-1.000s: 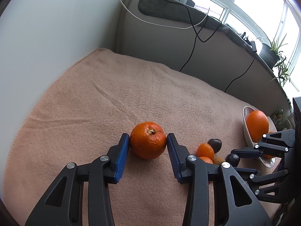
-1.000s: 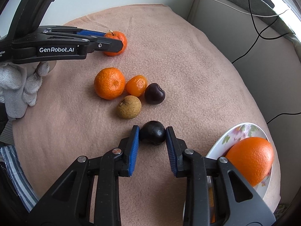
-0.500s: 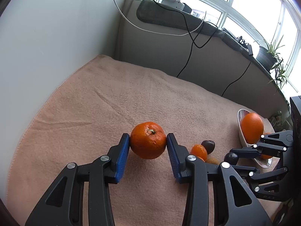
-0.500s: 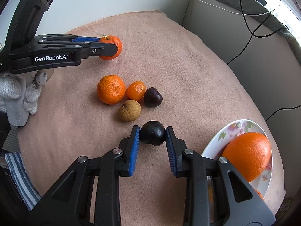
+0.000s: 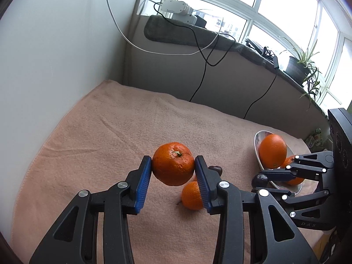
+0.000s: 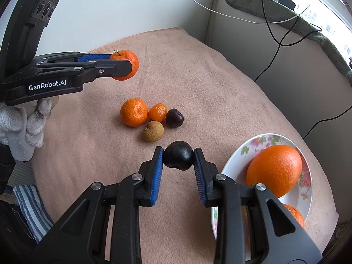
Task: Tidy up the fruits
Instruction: 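Carry the tangerine in the left tool and plum in the right tool onto the plate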
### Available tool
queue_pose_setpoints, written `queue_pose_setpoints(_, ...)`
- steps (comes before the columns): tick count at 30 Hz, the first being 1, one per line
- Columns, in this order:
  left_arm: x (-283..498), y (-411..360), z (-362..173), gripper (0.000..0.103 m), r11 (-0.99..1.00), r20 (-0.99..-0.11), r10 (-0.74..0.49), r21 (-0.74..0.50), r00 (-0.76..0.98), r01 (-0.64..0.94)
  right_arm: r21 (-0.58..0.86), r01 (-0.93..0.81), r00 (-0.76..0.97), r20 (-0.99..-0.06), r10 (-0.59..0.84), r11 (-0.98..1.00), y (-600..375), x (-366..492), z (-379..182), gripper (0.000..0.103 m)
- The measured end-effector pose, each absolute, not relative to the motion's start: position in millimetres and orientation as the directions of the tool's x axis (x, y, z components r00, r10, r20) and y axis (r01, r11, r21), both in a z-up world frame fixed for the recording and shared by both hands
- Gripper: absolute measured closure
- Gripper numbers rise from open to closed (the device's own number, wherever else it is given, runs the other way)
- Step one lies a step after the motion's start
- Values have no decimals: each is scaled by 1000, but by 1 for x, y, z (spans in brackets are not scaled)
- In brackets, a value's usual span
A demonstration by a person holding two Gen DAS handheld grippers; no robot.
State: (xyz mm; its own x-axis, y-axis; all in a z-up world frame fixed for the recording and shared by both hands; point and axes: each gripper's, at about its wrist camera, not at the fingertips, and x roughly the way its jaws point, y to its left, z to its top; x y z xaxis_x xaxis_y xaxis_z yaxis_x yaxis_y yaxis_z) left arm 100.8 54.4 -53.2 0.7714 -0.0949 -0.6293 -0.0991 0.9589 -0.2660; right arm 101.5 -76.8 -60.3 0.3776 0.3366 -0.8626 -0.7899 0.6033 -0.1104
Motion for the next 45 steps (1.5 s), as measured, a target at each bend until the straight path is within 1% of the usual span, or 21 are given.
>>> queue_pose_setpoints(15,99,4,-32,64,967,-600,-152,-255,785,-7,-72,-734,431,-818,381,676,-124,94,-32,74)
queue_pose_setpoints(23,102,-25,-28,64,969,-598,-185,-244,780,43,-44,-694,462,-793,398,718,-153,97,-21,74)
queue_pose_setpoints(32,109,-56,-29,64,967,-608,-222,-237,762,93,-3,-634,497,-768,404,773,-192,106,-12,74)
queue_pose_setpoints(45,125,-100,-40,64,959,-639,-278,-231,717,166,37,-535,544,-750,377,844,-242,133,-10,74)
